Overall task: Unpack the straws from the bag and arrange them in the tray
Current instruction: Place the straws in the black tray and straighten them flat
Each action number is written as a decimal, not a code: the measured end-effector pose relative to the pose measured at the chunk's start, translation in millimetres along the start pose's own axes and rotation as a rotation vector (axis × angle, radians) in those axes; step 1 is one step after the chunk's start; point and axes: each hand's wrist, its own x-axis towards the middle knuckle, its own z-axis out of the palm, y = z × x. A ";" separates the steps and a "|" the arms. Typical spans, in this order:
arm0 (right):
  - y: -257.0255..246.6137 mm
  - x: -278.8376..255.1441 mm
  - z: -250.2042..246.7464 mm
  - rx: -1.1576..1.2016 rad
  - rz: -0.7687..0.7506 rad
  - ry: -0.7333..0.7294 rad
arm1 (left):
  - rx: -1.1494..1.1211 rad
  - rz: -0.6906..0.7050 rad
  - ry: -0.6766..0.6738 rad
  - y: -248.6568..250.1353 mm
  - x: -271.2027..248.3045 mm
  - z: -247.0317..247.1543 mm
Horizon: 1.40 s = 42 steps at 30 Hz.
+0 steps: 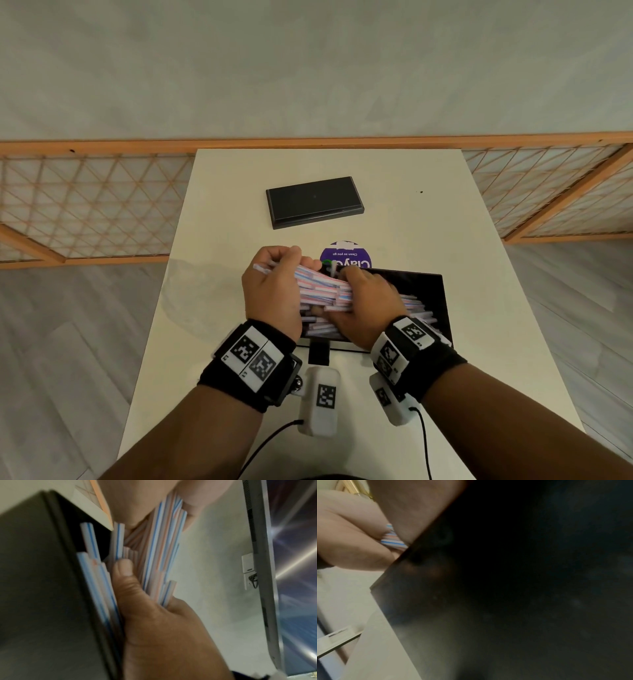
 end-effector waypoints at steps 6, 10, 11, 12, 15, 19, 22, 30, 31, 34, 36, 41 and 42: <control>-7.0 -12.5 0.3 -0.050 -0.169 0.185 | 0.041 0.081 0.108 6.1 12.2 -9.0; 4.9 -22.0 -4.5 -0.012 -0.109 0.160 | 0.152 0.172 0.136 -0.2 13.1 -18.9; 8.6 -23.3 -7.8 0.002 -0.097 0.185 | 0.142 0.162 0.133 -3.5 14.0 -20.7; 10.9 -23.2 -10.9 0.001 -0.080 0.205 | 0.126 0.137 0.133 -6.4 14.2 -21.7; 16.6 -18.0 -17.3 0.018 -0.023 0.221 | 0.105 0.053 0.125 -12.3 12.3 -21.3; 33.8 -29.5 -21.1 0.154 -0.209 0.174 | -0.016 -0.044 0.098 -10.6 11.5 -21.4; 43.1 -40.3 -17.2 -0.093 -0.276 0.011 | -0.134 -0.156 0.138 -12.7 13.5 -24.8; 28.8 -33.5 -15.4 -0.112 -0.007 0.033 | -0.153 -0.188 0.064 -13.4 15.0 -26.5; 29.3 -34.3 -16.0 -0.090 0.003 0.049 | -0.127 -0.178 0.038 -14.1 16.4 -27.0; 30.4 -35.0 -17.1 -0.024 -0.037 0.070 | -0.086 -0.156 -0.075 -9.1 17.9 -26.1; 28.9 -34.3 -15.3 -0.050 -0.059 -0.003 | -0.049 -0.129 -0.135 -5.2 20.4 -25.1; 17.7 -28.4 -15.1 -0.164 -0.024 -0.096 | 0.179 0.122 -0.253 -4.7 7.6 -25.0; 15.3 -27.0 -17.7 -0.182 -0.025 -0.096 | 0.216 0.167 -0.246 -5.5 2.4 -26.6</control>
